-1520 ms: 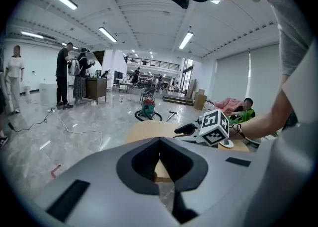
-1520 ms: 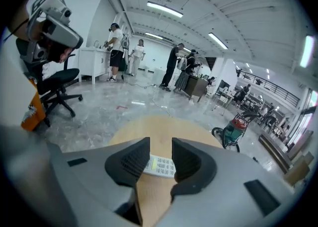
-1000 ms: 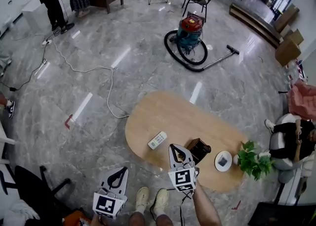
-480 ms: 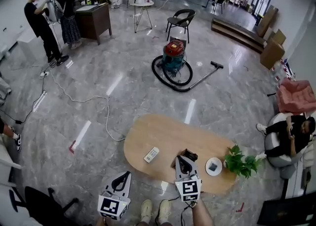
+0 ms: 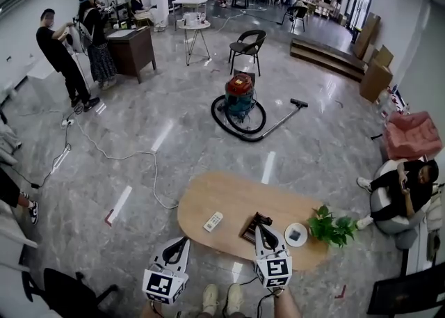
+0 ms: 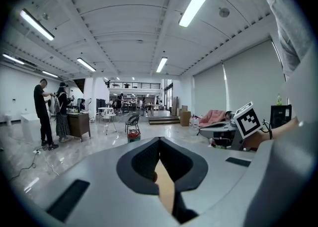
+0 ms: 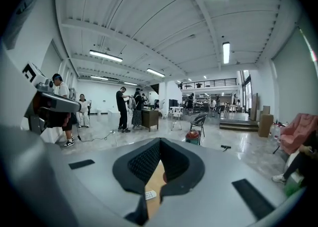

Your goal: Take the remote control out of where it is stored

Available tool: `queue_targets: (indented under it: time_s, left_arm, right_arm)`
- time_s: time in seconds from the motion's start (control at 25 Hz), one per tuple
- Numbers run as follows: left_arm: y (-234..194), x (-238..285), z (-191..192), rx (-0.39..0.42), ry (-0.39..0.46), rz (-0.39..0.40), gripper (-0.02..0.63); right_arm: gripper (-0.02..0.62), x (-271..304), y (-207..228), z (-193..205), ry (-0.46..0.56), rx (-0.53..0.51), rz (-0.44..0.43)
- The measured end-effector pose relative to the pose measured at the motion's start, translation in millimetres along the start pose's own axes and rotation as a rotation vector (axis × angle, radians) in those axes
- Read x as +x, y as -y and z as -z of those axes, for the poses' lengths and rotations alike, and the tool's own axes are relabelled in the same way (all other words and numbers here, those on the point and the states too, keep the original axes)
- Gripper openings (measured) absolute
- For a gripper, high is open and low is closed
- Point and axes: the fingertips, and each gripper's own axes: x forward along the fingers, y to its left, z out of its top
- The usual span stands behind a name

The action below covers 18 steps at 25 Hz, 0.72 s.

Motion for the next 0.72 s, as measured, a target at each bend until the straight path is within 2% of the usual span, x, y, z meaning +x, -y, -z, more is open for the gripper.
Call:
queue_targets:
  time_s: [0.12,0.32,0.72]
  left_arm:
    - [7.2,-8.3,-14.8,0.006,0.017,0.004,0.006]
    - [21.2,-15.2,-31.4,0.021,0.048,0.005,0.006]
    - [46.3,-22.0,-49.0,0.046,0.081,0.04,0.006]
  right_arm:
    - [0.008,-20.5,8.7,-4.7,0.001,0.028,0.028]
    - [0.008,-51.7,25.2,-13.9,0.011,0.018,0.067]
    - [0.008,-84.7,14.3,-30.0,0.041,-0.019,0.064]
